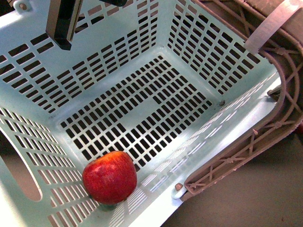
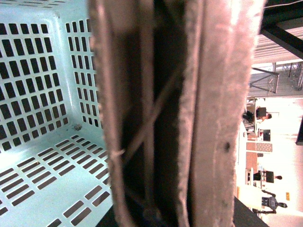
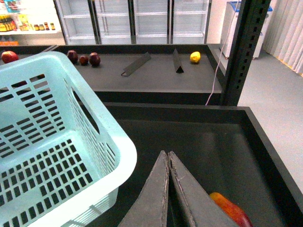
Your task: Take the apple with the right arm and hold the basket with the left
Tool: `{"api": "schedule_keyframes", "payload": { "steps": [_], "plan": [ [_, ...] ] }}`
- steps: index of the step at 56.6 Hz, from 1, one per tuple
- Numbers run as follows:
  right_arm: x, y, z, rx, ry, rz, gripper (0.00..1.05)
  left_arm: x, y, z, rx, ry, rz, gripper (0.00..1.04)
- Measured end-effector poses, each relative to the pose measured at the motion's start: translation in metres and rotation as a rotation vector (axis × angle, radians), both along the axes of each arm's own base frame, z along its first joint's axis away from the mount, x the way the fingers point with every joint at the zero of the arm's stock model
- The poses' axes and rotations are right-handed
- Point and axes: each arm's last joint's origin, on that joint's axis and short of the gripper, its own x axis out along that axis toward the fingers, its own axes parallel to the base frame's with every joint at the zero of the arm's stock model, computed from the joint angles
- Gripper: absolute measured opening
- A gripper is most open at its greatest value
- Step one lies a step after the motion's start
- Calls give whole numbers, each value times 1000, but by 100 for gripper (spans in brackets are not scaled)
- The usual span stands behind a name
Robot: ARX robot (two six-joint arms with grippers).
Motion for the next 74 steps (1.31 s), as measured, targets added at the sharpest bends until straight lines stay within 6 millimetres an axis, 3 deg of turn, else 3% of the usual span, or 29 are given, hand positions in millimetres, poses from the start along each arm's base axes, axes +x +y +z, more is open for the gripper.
{"api": "schedule_keyframes", "payload": {
  "steps": [74],
  "plan": [
    [-36,0,-7,0,-21,0,2,0,0,0,-1,0,-2,16]
  ]
}}
